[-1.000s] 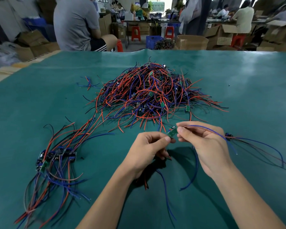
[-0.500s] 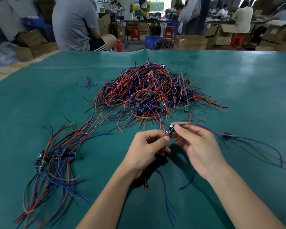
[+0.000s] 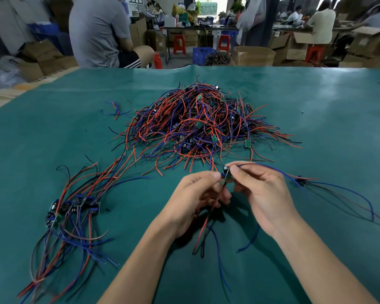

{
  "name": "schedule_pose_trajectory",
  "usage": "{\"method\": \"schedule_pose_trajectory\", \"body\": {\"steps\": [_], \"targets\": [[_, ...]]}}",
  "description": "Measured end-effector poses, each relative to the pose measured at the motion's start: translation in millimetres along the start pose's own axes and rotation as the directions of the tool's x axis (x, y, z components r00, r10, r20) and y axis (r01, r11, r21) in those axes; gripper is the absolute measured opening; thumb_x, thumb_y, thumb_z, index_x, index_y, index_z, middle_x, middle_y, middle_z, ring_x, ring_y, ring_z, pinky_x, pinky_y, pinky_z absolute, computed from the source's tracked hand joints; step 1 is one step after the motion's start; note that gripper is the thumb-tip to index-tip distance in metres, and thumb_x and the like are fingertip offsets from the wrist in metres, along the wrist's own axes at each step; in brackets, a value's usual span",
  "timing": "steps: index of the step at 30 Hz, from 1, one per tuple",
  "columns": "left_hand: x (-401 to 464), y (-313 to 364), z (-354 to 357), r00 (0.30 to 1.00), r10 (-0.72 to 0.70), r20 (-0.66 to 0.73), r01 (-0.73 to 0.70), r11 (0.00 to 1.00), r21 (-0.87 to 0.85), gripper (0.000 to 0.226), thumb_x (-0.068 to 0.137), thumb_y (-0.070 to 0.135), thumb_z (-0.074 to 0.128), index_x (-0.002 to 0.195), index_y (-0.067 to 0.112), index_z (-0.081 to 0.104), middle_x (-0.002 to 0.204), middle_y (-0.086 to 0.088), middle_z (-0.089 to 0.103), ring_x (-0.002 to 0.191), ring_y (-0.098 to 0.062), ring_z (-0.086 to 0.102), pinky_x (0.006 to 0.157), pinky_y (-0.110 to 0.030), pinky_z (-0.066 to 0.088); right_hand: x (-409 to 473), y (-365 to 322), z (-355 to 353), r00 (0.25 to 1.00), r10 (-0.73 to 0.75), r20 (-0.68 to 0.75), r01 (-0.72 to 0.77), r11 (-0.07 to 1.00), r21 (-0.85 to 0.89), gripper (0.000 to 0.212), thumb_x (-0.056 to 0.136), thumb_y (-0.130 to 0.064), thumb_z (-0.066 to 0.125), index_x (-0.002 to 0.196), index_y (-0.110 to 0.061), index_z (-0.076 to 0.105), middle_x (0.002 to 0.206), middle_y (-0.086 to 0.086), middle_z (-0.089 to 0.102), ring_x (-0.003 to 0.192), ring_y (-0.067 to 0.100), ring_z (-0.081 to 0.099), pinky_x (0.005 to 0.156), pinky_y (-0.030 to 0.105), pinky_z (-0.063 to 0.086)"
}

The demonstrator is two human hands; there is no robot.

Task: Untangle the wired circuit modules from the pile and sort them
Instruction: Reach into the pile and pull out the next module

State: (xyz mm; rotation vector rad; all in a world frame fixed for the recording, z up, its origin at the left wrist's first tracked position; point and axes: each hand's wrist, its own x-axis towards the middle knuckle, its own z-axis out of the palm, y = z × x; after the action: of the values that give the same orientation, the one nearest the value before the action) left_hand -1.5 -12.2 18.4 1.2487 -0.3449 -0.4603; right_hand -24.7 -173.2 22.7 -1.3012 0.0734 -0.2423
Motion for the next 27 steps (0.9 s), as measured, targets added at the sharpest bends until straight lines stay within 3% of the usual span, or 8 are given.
{"method": "schedule_pose_trajectory", "body": {"steps": [2, 7, 12, 16, 19, 24, 27], "targets": [[0, 0, 0, 1.000, -0.002, 0.003, 0.002, 1.000, -0.024, 0.028, 0.098, 0.031, 0.055, 0.075, 0.020, 0.067, 0.075, -0.009, 0.068, 0.065, -0.018, 0.062, 0.063, -0.022, 0.048, 0, -1, 1, 0.997, 0.026, 0.079, -0.029, 0.999, 0.031, 0.027, 0.070, -0.029, 0.081, 0.089, -0.009, 0.080, 0.092, 0.010, 0.074, 0.079, 0.022, 0.065, 0.074, 0.039, 0.044], [-1, -2, -1, 0.997, 0.081, -0.009, -0.080, 0.996, 0.025, 0.020, 0.087, 0.026, 0.065, 0.085, 0.006, 0.065, 0.066, -0.002, 0.055, 0.059, -0.012, 0.045, 0.057, -0.020, 0.039, -1, -3, 1, 0.983, 0.120, 0.137, -0.128, 0.990, 0.054, 0.015, 0.070, -0.028, 0.077, 0.080, -0.018, 0.083, 0.095, 0.002, 0.078, 0.079, 0.010, 0.064, 0.066, 0.028, 0.041], [0, -4, 0, 0.996, 0.083, -0.032, -0.080, 0.994, 0.069, 0.009, 0.088, 0.008, 0.069, 0.090, 0.010, 0.060, 0.068, 0.002, 0.057, 0.058, -0.013, 0.050, 0.058, -0.018, 0.042, 0, -6, -3, 0.979, 0.142, 0.150, -0.144, 0.990, 0.005, 0.020, 0.068, -0.029, 0.078, 0.079, -0.014, 0.081, 0.096, 0.004, 0.077, 0.079, 0.012, 0.064, 0.063, 0.025, 0.044], [1, -9, 0, 0.993, 0.109, -0.048, -0.100, 0.982, 0.161, 0.008, 0.091, 0.005, 0.067, 0.097, 0.001, 0.062, 0.079, -0.003, 0.066, 0.067, -0.015, 0.062, 0.065, -0.022, 0.049, 0, -2, -5, 0.989, 0.087, 0.117, -0.076, 0.993, -0.091, 0.009, 0.077, -0.018, 0.078, 0.081, -0.011, 0.081, 0.092, 0.007, 0.076, 0.082, 0.015, 0.062, 0.066, 0.028, 0.042], [1, -9, 0, 0.996, 0.079, -0.044, -0.069, 0.978, 0.195, 0.005, 0.093, 0.006, 0.066, 0.097, 0.004, 0.069, 0.079, -0.004, 0.067, 0.063, -0.015, 0.062, 0.058, -0.020, 0.048, 0, 1, -6, 0.996, 0.010, 0.090, 0.010, 0.977, -0.215, 0.011, 0.088, -0.009, 0.075, 0.081, -0.012, 0.082, 0.093, 0.007, 0.078, 0.082, 0.016, 0.062, 0.069, 0.031, 0.045], [1, -8, 2, 0.997, 0.053, -0.060, -0.036, 0.968, 0.247, 0.012, 0.095, 0.005, 0.062, 0.084, 0.009, 0.066, 0.078, -0.007, 0.066, 0.054, -0.016, 0.062, 0.045, -0.020, 0.043, 1, 2, -9, 0.994, -0.083, 0.076, 0.104, 0.936, -0.336, 0.015, 0.086, -0.005, 0.078, 0.079, -0.017, 0.083, 0.091, 0.007, 0.078, 0.090, 0.029, 0.071, 0.088, 0.046, 0.054], [1, -8, 4, 0.996, 0.043, -0.084, -0.014, 0.949, 0.316, 0.012, 0.095, 0.006, 0.060, 0.084, 0.004, 0.064, 0.072, -0.008, 0.066, 0.045, -0.013, 0.055, 0.037, -0.019, 0.037, 3, 3, -12, 0.980, -0.187, 0.067, 0.196, 0.859, -0.473, 0.016, 0.083, -0.007, 0.082, 0.076, -0.022, 0.082, 0.086, -0.001, 0.077, 0.085, 0.022, 0.072, 0.086, 0.044, 0.056]]}}
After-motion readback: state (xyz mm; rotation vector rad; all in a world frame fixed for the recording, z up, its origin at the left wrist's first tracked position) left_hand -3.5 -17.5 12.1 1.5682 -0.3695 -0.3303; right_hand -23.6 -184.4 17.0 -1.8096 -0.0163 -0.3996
